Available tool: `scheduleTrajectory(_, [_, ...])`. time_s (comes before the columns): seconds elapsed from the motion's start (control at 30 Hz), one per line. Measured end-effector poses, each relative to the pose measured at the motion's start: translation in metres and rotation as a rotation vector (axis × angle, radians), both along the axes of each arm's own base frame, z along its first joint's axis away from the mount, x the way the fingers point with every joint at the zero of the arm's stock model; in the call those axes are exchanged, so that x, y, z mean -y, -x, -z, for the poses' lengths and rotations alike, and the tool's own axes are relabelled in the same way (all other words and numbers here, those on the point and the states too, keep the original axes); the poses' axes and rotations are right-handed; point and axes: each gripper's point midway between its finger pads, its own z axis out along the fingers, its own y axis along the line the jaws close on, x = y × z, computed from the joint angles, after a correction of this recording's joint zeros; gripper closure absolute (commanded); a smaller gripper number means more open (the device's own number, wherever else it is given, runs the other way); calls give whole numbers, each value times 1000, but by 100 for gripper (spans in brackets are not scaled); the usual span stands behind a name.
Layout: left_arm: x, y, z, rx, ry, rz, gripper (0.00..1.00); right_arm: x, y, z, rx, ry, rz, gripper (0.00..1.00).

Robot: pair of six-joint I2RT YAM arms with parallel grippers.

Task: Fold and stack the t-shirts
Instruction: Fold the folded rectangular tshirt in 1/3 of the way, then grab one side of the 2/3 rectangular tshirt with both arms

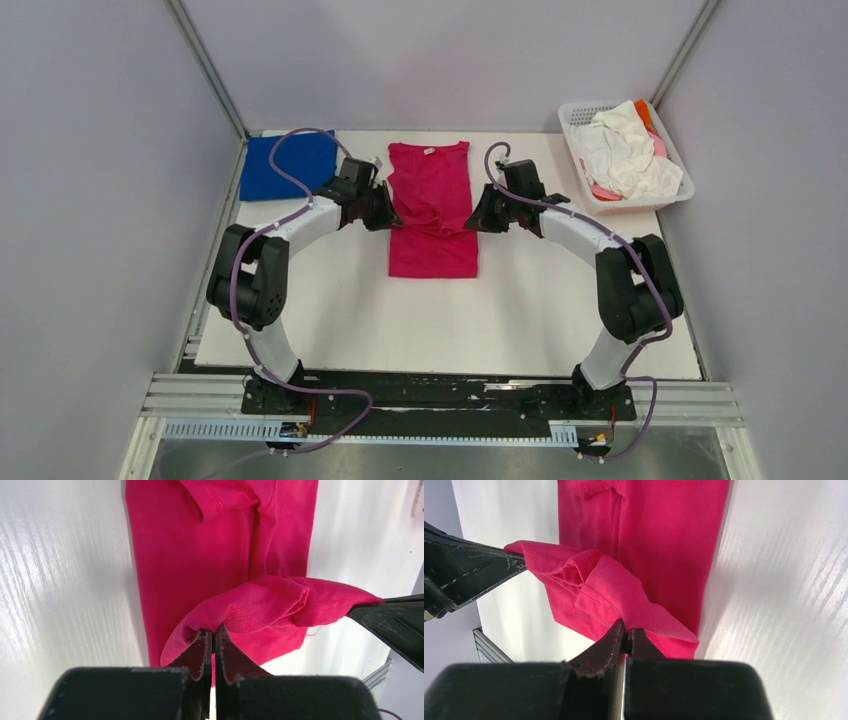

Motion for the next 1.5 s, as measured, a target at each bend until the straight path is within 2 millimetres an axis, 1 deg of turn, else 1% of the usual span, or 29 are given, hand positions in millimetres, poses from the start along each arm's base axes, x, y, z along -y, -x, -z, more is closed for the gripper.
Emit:
scheduleTrajectory(0.13, [-1,-6,14,-25,-14,4,92,1,-11,9,-10,5,1,100])
scheduleTrajectory(0.27, [-4,-9,24,-45,-24,5,88,3,-23,19,-25,6,4,95])
scheduleTrajectory(0.4, [-2,-21,29,-49,-23,7,79,5,-35,30,-43,5,13,91])
scheduleTrajectory(0.47, [-3,-26,32,-51,-22,4,71,6,-42,35,-49,6,18,88])
scheduleTrajectory(0.5, [-3,-29,33,-53,-18,0,60,6,-46,37,-53,5,21,86])
scheduleTrajectory(0.53, [-4,-32,34,-54,-14,-1,52,6,-52,39,-53,3,24,80])
scheduleTrajectory(0.57, [-4,-35,35,-56,-6,-4,38,7,-58,41,-55,0,28,70])
scheduleTrajectory(0.6, [-5,-38,36,-56,-1,-5,31,8,-64,43,-54,-3,33,54])
scheduleTrajectory(0.63, [-7,-41,36,-54,3,-8,14,9,-70,44,-54,-7,36,43])
scheduleTrajectory(0.7, [-9,-50,34,-53,25,-23,2,12,-84,41,-41,-19,39,23])
scheduleTrajectory(0.77, [-10,-58,27,-33,39,-26,0,14,-91,36,-25,-30,42,2])
scheduleTrajectory(0.8, [-9,-62,22,-20,49,-27,0,16,-94,32,-12,-33,37,0])
scheduleTrajectory(0.87, [-8,-69,12,9,63,-29,0,19,-98,27,10,-36,38,0])
scheduleTrajectory(0.93, [-8,-70,5,27,68,-28,0,22,-97,24,22,-34,40,0])
scheduleTrajectory(0.97, [-9,-69,2,35,70,-27,0,23,-93,23,24,-33,39,0])
scheduleTrajectory(1.03, [-11,-58,-2,41,71,-25,0,26,-80,22,17,-30,36,0])
scheduleTrajectory(1.13, [-18,-33,-4,29,67,-23,0,30,-53,20,3,-29,31,0])
scheduleTrajectory(1.2, [-22,-10,-1,10,57,-19,0,32,-33,19,-7,-28,25,0])
scheduleTrajectory(1.27, [-30,18,6,-21,28,-25,0,34,-11,19,-20,-30,21,0])
scheduleTrajectory(1.33, [-33,40,13,-45,3,-23,0,35,7,22,-38,-34,17,0])
scheduleTrajectory(1.43, [-33,74,25,-79,-33,-5,1,33,42,36,-95,-34,1,3])
scheduleTrajectory(1.5, [-33,91,35,-106,-49,4,8,33,61,48,-143,-28,-10,6])
